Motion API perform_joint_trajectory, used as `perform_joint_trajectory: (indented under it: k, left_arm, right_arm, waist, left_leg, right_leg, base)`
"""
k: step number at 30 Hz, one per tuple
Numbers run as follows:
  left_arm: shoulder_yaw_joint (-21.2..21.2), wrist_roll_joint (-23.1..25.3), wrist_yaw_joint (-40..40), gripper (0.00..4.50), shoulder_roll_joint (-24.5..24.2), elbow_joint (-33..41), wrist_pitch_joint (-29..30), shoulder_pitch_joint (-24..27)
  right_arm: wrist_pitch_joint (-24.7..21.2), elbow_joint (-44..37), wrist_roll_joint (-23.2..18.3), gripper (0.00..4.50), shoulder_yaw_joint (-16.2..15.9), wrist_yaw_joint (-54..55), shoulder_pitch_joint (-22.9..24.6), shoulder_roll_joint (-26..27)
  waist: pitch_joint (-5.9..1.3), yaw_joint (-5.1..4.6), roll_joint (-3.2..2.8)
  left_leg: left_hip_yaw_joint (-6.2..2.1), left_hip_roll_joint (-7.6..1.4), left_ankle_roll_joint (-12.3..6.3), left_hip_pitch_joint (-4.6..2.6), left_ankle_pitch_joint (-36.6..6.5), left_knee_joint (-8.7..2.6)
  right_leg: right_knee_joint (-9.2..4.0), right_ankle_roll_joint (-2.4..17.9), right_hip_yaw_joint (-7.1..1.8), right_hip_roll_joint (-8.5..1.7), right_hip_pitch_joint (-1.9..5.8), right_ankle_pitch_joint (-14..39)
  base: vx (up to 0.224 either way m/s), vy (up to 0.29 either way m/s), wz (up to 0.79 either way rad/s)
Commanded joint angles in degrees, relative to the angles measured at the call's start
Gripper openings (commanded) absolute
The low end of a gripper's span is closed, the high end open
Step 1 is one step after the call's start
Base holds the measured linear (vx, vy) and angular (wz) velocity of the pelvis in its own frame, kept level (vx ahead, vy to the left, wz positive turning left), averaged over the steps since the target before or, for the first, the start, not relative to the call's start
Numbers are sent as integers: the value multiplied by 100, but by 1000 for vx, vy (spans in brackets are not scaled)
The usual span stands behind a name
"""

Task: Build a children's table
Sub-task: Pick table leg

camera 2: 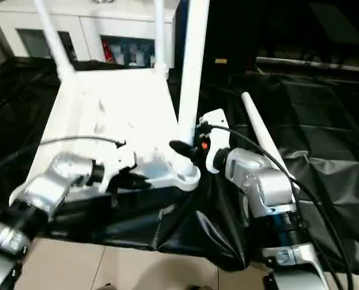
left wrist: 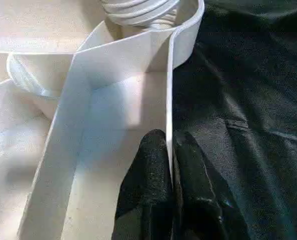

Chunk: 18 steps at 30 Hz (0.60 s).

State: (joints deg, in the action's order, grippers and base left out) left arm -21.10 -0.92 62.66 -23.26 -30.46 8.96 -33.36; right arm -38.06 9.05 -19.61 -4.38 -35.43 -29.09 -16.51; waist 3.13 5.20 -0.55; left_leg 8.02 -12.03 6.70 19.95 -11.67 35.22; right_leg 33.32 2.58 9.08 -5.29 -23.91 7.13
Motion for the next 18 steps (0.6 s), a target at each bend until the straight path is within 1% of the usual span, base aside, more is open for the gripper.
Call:
perform_joint_trajectory:
  k: [1, 2, 4, 5, 6, 7, 8, 9, 10, 12, 13, 18]
  left_arm:
    - [120, -64, -70, 0, -19, 219, 117, 99]
    - [139, -61, -87, 0, -29, 297, 177, 130]
    - [171, -49, -102, 0, -61, 438, 290, 173]
    - [173, -40, -108, 0, -73, 458, 304, 177]
    - [178, -13, -124, 0, -111, 520, 346, 189]
    - [181, -11, -128, 0, -114, 521, 351, 186]
    - [194, -7, -145, 0, -128, 522, 373, 167]
    - [198, -14, -143, 0, -126, 517, 382, 153]
    - [201, -18, -148, 0, -123, 521, 390, 146]
    - [202, -17, -150, 0, -125, 555, 413, 150]
    - [203, -11, -154, 0, -126, 566, 417, 152]
    - [219, 8, -174, 0, -130, 627, 453, 158]
  right_arm:
    - [60, -16, 104, 189, -58, -48, 19, -58]
    - [60, 0, 114, 189, -55, -64, 17, -68]
    - [43, 6, 94, 189, -29, -96, -7, -112]
    - [14, -15, 65, 189, -9, -109, -7, -123]
    - [-77, -82, -24, 189, 51, -149, -7, -152]
    - [-92, -99, -36, 189, 53, -164, -3, -167]
    - [-148, -183, -72, 189, 36, -262, 29, -259]
    - [-155, -220, -65, 189, -1, -323, 56, -316]
    - [-159, -245, -60, 189, -16, -352, 79, -343]
    - [-189, -268, -69, 189, -6, -353, 98, -351]
    - [-216, -277, -87, 189, 12, -345, 99, -346]
    - [-292, -336, -154, 189, 38, -356, 90, -342]
  waist:
    - [-425, 14, 24]
    - [-429, -8, 14]
    - [-434, -20, 6]
    - [-441, -14, 5]
    - [-443, -9, -20]
    - [-444, -15, -10]
    - [-455, -11, -25]
    - [-458, -5, -18]
    - [-460, 2, -38]
    - [-468, 4, -20]
    - [-467, 6, -31]
    - [-466, 8, -25]
  left_leg:
    - [73, -13, -169, 36, -1097, -411]
    - [66, -15, -180, 44, -1093, -412]
    - [59, -27, -196, 48, -1064, -419]
    - [65, -25, -217, 36, -1036, -417]
    - [67, -25, -224, 30, -1031, -416]
    - [66, -28, -232, 39, -1019, -419]
    - [60, -36, -236, 49, -984, -422]
    - [62, -34, -248, 44, -968, -419]
    - [64, -36, -257, 49, -921, -422]
    - [69, -30, -263, 60, -857, -423]
    - [70, -25, -268, 63, -850, -421]
    - [72, -35, -266, 50, -848, -424]
  right_leg:
    - [-558, -76, -244, -339, 414, 3061]
    - [-576, -132, -226, -333, 418, 3060]
    - [-563, -109, -226, -330, 420, 2961]
    - [-559, -77, -236, -323, 409, 2885]
    - [-550, -49, -244, -322, 404, 2839]
    - [-545, -24, -250, -321, 411, 2796]
    - [-518, 34, -254, -314, 428, 2635]
    - [-513, 53, -260, -310, 425, 2584]
    - [-497, 103, -270, -309, 430, 2484]
    - [-478, 141, -276, -310, 443, 2399]
    - [-476, 153, -273, -310, 445, 2395]
    - [-482, 188, -270, -305, 438, 2422]
  base:
    - [0, 0, 0]
    - [0, 0, 0]
    - [0, 0, 0]
    - [0, 0, 0]
    - [0, 0, 0]
    - [0, 0, 0]
    - [0, 0, 0]
    - [0, 0, 0]
    - [0, 0, 0]
    - [0, 0, 0]
    - [0, 0, 0]
    - [0, 0, 0]
